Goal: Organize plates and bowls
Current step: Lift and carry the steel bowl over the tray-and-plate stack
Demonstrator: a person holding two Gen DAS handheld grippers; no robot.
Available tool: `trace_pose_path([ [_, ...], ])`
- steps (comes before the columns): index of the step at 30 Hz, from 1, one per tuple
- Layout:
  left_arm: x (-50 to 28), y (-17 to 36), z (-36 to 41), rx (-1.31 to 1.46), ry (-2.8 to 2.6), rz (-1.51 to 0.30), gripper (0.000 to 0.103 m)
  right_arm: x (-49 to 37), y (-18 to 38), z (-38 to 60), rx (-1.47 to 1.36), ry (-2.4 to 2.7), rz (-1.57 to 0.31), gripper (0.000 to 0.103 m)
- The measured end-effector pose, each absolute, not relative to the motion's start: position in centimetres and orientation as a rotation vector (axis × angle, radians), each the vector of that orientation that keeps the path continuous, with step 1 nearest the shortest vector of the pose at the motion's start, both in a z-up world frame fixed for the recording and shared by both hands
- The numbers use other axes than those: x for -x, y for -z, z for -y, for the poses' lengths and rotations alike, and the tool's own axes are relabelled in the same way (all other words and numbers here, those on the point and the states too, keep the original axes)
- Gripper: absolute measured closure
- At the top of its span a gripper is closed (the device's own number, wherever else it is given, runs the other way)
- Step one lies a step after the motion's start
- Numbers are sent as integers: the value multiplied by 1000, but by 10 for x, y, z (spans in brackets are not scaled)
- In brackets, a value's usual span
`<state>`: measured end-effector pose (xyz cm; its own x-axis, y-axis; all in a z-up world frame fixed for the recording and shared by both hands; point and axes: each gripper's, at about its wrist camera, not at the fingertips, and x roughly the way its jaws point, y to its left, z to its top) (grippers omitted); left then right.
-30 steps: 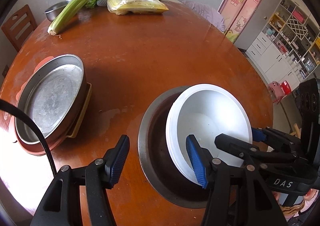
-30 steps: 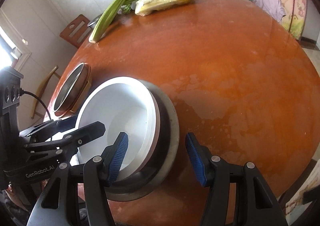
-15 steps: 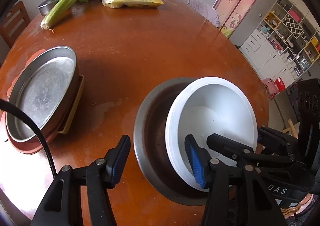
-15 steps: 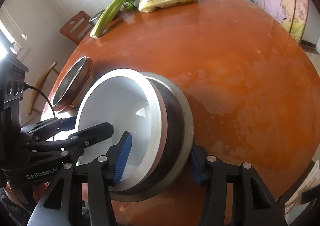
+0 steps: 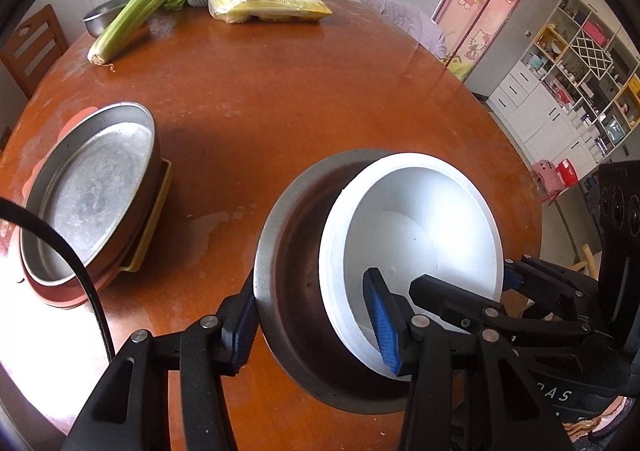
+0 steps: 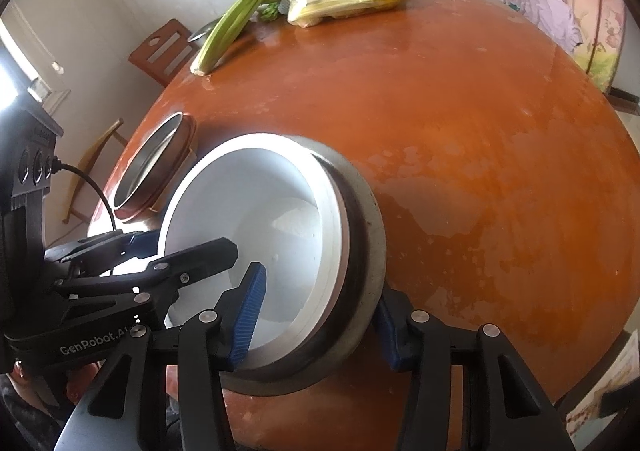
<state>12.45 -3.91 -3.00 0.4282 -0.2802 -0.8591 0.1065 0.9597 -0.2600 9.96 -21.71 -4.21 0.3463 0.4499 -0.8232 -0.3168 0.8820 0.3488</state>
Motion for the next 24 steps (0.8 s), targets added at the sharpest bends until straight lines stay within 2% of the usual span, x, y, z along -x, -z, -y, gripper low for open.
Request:
trace_pose_path([
  [13,-124,7,23,202,221,-1054,54,-111,28,207,-121,-537,-1093,50],
  [24,-127,-29,-34,245,132,-964,54,-129,-10,153,-54,-616,-1031,50],
])
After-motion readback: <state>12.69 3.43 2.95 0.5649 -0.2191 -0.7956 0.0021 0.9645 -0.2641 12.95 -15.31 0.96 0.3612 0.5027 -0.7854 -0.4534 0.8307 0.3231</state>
